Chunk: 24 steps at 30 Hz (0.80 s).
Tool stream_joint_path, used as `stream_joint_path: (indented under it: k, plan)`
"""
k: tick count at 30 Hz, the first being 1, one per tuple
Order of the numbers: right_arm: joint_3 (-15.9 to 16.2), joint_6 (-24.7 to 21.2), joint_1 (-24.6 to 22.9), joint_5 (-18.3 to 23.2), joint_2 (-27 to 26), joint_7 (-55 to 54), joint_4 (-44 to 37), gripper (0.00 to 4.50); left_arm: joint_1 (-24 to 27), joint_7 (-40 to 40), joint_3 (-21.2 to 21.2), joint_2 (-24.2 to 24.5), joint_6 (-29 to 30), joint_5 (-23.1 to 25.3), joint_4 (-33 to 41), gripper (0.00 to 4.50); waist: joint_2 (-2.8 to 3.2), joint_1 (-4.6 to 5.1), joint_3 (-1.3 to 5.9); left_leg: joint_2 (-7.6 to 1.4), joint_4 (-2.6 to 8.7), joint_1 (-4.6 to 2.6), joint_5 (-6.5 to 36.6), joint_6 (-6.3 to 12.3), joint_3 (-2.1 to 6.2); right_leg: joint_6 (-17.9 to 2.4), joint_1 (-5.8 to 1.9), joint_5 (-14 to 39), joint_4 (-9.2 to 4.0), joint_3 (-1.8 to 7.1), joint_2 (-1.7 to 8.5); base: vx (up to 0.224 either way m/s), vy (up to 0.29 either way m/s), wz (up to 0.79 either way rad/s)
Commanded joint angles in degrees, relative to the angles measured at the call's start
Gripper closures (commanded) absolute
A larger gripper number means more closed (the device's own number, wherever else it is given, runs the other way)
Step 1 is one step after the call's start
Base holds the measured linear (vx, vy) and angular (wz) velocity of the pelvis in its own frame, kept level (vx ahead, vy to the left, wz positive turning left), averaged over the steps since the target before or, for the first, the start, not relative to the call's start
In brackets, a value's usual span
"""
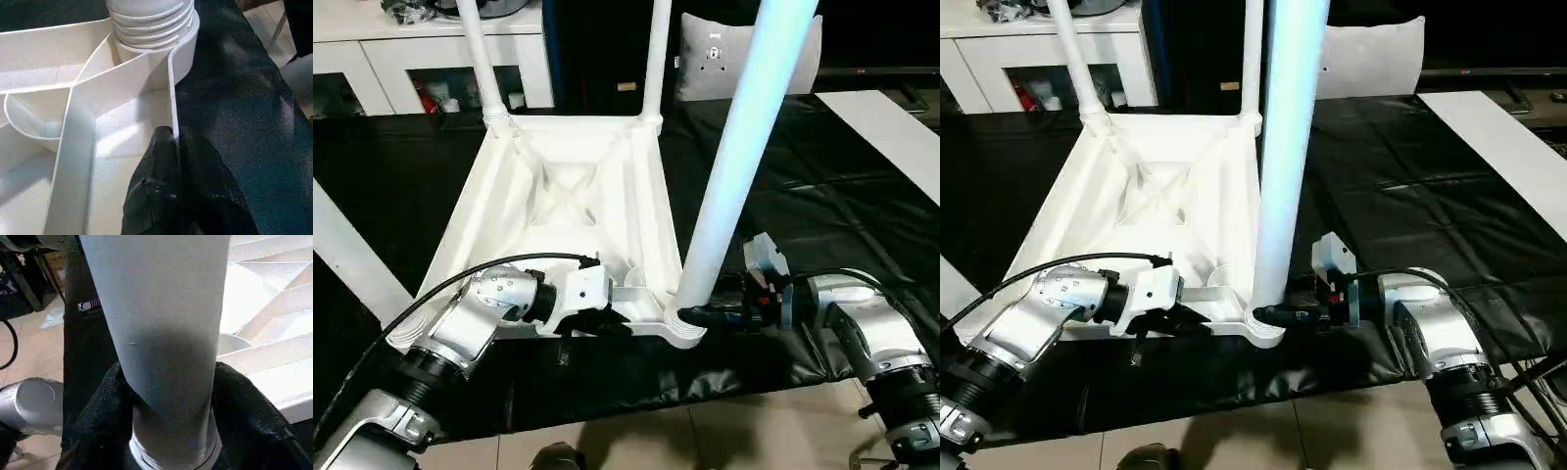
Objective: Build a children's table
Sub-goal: Rotate leg to tighten
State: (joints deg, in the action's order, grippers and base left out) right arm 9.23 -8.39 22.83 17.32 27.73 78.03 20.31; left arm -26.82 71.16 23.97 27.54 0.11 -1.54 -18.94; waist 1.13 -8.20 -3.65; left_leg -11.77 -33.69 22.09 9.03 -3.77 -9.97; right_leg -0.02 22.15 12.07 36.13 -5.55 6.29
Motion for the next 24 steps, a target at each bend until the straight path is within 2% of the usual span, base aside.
stream_joint_path:
  k: [1,2,3,5,8,9,12,14,15,17,19,20,21,22,23,24]
  plan:
    - [0.12,-1.45,0.49,1.03,-0.09,0.98,-0.87,2.52,-0.03,2.17,1.67,-0.91,-0.51,-0.23,0.5,4.5,-0.92,0.33,4.46,-1.65,3.59,-0.9,10.63,2.98,0.01,-13.17,-2.47,7.38,-4.11,2.91,2.51,0.0,0.0,0.0]
    - [0.08,-1.75,0.36,1.23,-0.21,1.04,-1.07,2.54,0.1,1.77,1.38,-1.06,0.05,-0.41,0.56,4.5,-0.97,0.36,4.47,-1.67,3.59,-0.93,10.67,2.92,0.0,-13.19,-2.42,7.48,-4.09,2.91,2.46,0.0,0.0,0.0]
    - [-0.4,-4.56,-0.2,1.76,-1.22,-1.73,-2.39,2.54,0.4,-0.41,0.45,-1.52,2.09,-0.39,0.87,4.5,-0.96,0.34,4.47,-1.66,3.57,-0.94,10.6,2.88,-0.02,-13.21,-2.41,7.46,-4.09,2.94,2.47,0.0,0.0,0.0]
    - [-0.41,-5.49,-0.72,1.33,-2.17,-4.28,-3.33,2.54,0.58,-2.47,-0.21,-1.83,4.0,-0.01,1.17,4.5,-0.98,0.38,4.34,-1.65,3.7,-0.87,10.61,2.63,0.03,-12.99,-2.42,7.86,-4.09,2.96,2.41,0.0,0.0,0.0]
    - [-0.53,-7.51,-0.9,-0.44,-5.48,-12.0,-4.14,2.55,1.22,-5.61,-1.62,-3.13,8.56,-0.77,3.28,4.5,-0.93,0.69,4.03,-1.62,4.12,-1.07,13.85,0.82,0.14,-11.39,-2.22,14.42,-4.78,2.96,2.65,0.0,0.0,0.0]
    - [-1.11,-9.34,-0.35,-1.59,-8.77,-18.7,-3.7,2.55,1.69,-7.89,-2.6,-4.61,12.14,-1.78,5.63,4.5,-0.68,1.09,3.64,-1.47,4.43,-0.83,15.48,-0.18,0.35,-10.29,-2.21,17.87,-5.09,2.86,2.73,0.0,0.0,0.0]
    - [-1.47,-10.45,0.37,-3.06,-11.93,-24.79,-2.49,2.55,1.9,-11.34,-3.5,-6.72,15.2,-1.88,7.38,4.5,-0.89,2.81,3.55,-1.37,4.7,-0.94,18.91,-1.87,0.64,-8.81,-1.98,22.02,-5.6,2.79,2.59,0.0,0.0,0.0]
    - [-1.6,-10.93,1.01,-4.76,-14.46,-29.91,-1.2,2.55,1.74,-15.13,-4.08,-9.03,17.41,-1.05,7.93,4.5,-0.97,3.63,3.36,-1.25,4.83,-0.7,20.01,-2.25,0.79,-7.92,-2.09,23.56,-5.8,2.72,2.52,0.0,0.0,0.0]
    - [-1.68,-11.21,1.24,-5.38,-15.39,-31.86,-0.79,2.55,1.61,-16.6,-4.21,-9.95,18.23,-0.61,8.0,4.5,-0.97,3.79,3.43,-1.12,4.64,-1.11,20.75,-2.05,0.74,-7.38,-1.81,25.01,-6.2,2.74,2.62,0.0,0.0,0.0]
    - [-2.44,-11.43,1.92,-6.1,-17.11,-36.02,0.39,2.55,1.27,-19.01,-4.3,-11.69,19.47,0.02,7.74,4.5,-0.95,4.16,3.19,-1.05,4.58,-1.26,20.71,-1.6,0.58,-7.27,-1.49,25.52,-6.47,2.94,2.49,0.0,0.0,0.0]
    - [-6.95,-11.56,4.92,-7.37,-22.72,-50.8,5.75,2.55,-0.63,-25.96,-4.04,-16.29,21.95,2.98,5.52,4.5,-0.85,4.78,3.28,-0.93,4.63,-1.22,20.45,-2.26,0.76,-6.97,-1.53,26.78,-6.54,2.78,2.57,0.0,0.0,0.0]
    - [-7.07,-11.57,4.99,-7.38,-22.85,-51.12,5.86,2.55,-0.68,-26.13,-4.03,-16.39,22.01,3.06,5.47,4.5,-0.87,4.84,3.33,-0.92,4.63,-1.22,20.28,-2.42,0.81,-6.82,-1.51,26.67,-6.55,2.75,2.54,0.0,0.0,0.0]
    - [-7.75,-11.78,5.39,-6.77,-23.83,-51.97,6.4,2.55,-1.8,-28.24,-3.69,-17.45,21.59,4.49,3.75,4.5,-1.15,5.06,3.34,-0.87,4.64,-1.11,20.15,-2.27,0.77,-6.57,-1.56,26.27,-6.64,2.76,2.39,0.0,0.0,0.0]
    - [-8.1,-12.2,5.47,-6.45,-24.49,-52.16,6.26,2.55,-2.45,-29.7,-3.45,-18.08,21.68,5.42,2.95,4.5,-0.96,4.74,3.54,-0.98,4.52,-1.46,19.71,-1.88,0.69,-6.77,-1.42,24.41,-6.61,2.9,2.44,0.0,0.0,0.0]
    - [-7.41,-11.48,5.49,-7.2,-24.73,-52.0,5.94,2.55,-3.35,-31.34,-3.46,-19.3,21.73,5.95,1.84,4.5,-0.62,4.63,3.61,-1.01,4.51,-1.36,19.06,-1.35,0.6,-7.24,-1.5,21.82,-6.4,3.03,2.31,0.0,0.0,0.0]
    - [-6.7,-10.74,5.5,-8.02,-24.77,-51.78,5.69,1.99,-3.84,-32.09,-3.27,-19.87,21.74,6.43,1.37,4.5,-0.74,4.46,3.67,-0.99,4.48,-1.38,18.61,-1.08,0.47,-7.54,-1.53,19.97,-6.33,3.03,2.13,0.0,0.0,0.0]
